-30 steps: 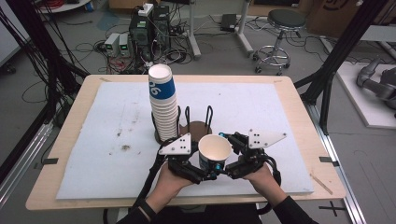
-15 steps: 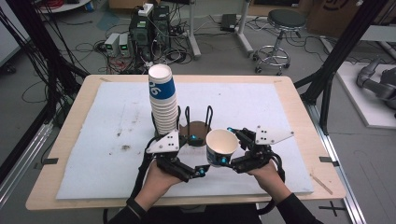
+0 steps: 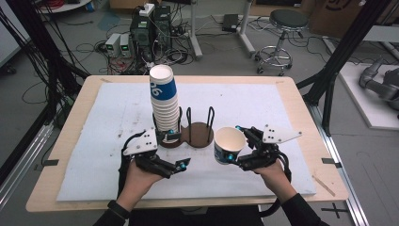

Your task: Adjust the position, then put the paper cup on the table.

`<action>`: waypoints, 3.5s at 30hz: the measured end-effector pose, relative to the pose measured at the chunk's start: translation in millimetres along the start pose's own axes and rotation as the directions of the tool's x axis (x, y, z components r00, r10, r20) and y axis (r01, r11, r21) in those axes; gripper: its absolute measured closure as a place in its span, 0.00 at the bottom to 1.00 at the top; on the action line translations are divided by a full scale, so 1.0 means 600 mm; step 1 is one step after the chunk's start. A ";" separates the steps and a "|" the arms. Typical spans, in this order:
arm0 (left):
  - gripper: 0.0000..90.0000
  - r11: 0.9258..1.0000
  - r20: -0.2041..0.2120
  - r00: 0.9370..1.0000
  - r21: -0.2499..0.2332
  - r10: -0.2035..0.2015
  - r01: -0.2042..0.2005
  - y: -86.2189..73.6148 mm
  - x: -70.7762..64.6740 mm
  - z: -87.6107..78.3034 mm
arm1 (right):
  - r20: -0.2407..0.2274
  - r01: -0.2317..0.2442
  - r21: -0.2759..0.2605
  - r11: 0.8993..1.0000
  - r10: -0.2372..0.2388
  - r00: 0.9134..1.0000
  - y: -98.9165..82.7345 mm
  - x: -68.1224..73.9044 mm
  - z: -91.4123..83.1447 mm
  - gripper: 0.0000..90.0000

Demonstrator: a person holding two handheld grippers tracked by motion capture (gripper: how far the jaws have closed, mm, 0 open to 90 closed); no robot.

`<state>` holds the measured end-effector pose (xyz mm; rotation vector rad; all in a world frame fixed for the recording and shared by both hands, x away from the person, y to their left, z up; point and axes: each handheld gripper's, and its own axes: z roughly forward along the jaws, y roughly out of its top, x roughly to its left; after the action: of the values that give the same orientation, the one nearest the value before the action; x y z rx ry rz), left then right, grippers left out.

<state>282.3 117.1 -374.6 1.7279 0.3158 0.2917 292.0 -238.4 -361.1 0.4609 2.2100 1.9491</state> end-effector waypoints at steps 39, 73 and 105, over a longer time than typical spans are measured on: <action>0.14 1.000 -0.187 0.982 -0.029 0.001 -0.007 -0.030 0.029 -0.075 | 0.057 0.040 0.004 0.999 -0.040 0.998 0.006 -0.007 -0.021 0.23; 0.14 0.999 -0.243 0.969 -0.030 -0.037 0.031 -0.056 0.040 -0.089 | 0.187 0.069 0.004 0.998 -0.069 0.980 0.020 -0.049 -0.059 0.23; 0.14 0.999 -0.252 0.967 -0.020 -0.046 0.042 -0.061 0.041 -0.085 | 0.354 0.013 0.039 0.999 -0.026 0.935 0.018 -0.158 -0.096 0.23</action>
<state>284.5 178.9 -401.4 1.6685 0.5360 0.4827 364.3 -322.8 -350.6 0.7291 2.0116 1.6605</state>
